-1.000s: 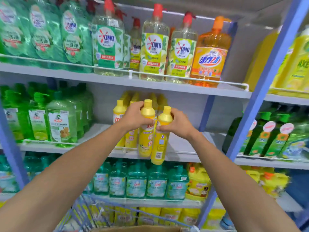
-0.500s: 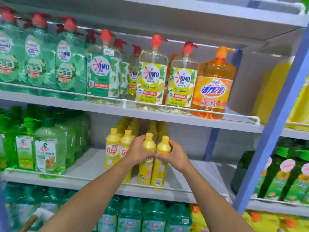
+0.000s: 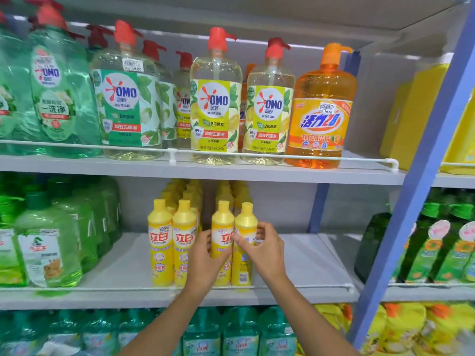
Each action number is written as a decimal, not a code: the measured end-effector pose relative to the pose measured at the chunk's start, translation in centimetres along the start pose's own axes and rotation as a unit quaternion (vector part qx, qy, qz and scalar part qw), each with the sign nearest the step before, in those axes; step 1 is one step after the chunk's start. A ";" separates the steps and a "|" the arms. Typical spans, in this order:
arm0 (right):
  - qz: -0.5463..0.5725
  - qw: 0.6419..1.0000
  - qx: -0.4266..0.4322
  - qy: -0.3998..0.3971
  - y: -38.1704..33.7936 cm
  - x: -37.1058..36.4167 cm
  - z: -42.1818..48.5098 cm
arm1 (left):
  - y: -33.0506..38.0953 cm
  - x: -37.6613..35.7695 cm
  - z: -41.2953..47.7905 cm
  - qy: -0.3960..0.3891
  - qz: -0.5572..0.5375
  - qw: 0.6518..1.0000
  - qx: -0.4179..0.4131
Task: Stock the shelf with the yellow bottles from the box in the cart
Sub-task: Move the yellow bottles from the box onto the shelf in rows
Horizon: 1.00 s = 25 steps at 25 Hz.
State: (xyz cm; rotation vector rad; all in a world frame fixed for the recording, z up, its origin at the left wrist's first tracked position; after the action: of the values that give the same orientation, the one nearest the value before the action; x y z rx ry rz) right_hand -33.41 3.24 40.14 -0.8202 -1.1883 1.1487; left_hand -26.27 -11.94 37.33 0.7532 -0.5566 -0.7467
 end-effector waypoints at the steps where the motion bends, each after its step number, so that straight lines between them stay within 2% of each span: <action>1: 0.004 1.000 -0.002 -0.018 0.2 0.1 0.1 | -0.4 0.1 -0.1 -0.012 -0.005 1.000 0.003; 6: -0.003 0.993 0.026 -0.116 1.8 1.0 0.2 | -1.2 0.8 -0.3 -0.057 -0.006 0.998 0.001; 11: -0.021 1.000 -0.011 -0.020 2.5 -0.6 -0.6 | -1.6 0.7 -0.4 -0.057 -0.014 0.998 0.006; 13: -0.019 0.999 -0.016 -0.033 2.6 -0.8 -0.2 | -1.6 0.7 -0.7 -0.056 -0.020 0.998 0.005; 18: 0.006 0.989 -0.025 -0.148 2.8 0.8 0.8 | -1.3 0.7 -0.7 -0.066 -0.032 0.997 0.009; 23: 0.007 0.996 -0.046 -0.079 3.2 -0.6 -0.2 | -1.4 0.4 -0.9 -0.074 -0.033 0.997 0.005; 25: 0.012 0.992 -0.049 -0.118 3.4 -0.4 0.4 | -1.4 0.4 -0.9 -0.080 -0.034 0.996 0.004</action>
State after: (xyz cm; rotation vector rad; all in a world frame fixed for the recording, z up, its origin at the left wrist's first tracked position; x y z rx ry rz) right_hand -34.60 3.70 36.99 -0.7893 -1.4425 1.2411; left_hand -25.94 -12.56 35.78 0.7255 -0.6818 -0.8741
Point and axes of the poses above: each hand's wrist, its own z-axis towards the middle knuckle, its own x-axis out of the back of the hand, y = z × x, the point moved 1 cm from there along z, towards the middle knuckle, and after that the axes turned 15 degrees about -x, right-handed, at the moved point
